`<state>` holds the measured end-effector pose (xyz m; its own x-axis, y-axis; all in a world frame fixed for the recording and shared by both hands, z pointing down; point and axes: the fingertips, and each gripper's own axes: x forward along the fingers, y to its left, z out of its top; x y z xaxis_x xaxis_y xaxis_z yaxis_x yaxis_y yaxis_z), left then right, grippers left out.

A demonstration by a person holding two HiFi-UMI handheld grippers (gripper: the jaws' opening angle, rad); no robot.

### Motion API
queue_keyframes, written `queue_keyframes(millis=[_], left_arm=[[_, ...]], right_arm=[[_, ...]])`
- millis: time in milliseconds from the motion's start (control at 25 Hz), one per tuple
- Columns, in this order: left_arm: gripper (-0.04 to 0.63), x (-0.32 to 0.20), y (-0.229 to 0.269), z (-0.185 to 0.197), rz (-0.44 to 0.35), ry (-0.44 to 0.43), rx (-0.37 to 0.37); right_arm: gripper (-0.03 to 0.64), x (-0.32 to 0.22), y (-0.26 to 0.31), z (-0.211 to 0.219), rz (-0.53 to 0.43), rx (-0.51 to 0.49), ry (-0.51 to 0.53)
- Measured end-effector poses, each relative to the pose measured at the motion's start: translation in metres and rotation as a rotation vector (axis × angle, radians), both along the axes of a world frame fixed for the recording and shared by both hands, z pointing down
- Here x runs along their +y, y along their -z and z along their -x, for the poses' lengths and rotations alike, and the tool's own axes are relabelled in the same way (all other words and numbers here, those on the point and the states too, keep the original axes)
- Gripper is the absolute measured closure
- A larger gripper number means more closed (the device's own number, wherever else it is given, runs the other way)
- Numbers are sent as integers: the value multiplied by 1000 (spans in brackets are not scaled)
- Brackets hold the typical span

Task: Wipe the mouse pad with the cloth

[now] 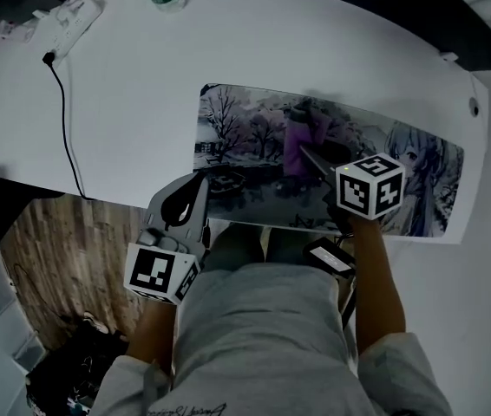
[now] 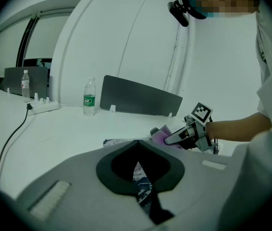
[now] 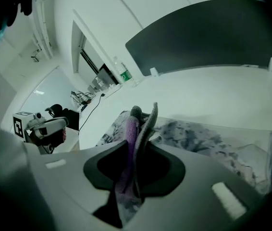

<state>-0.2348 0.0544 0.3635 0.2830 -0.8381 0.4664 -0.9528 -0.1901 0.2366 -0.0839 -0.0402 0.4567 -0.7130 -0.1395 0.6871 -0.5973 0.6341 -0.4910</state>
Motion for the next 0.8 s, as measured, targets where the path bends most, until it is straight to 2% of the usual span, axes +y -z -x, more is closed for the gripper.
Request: queue_keyframes(millis=[240,440,600,800], left_arm=[[575,8,-4,30,-6,28,9],[575,18,-10,49,2,49,18],[575,25,-13,64,5,69,17],[575,30,-17,73,13,92,17]], right_arm=[[520,39,-11,91,37,-49,91],[520,75,-24,143,65,-52,139],[520,87,-33,166,70,-44,141],[520,85,-44,168,53,-12,119]])
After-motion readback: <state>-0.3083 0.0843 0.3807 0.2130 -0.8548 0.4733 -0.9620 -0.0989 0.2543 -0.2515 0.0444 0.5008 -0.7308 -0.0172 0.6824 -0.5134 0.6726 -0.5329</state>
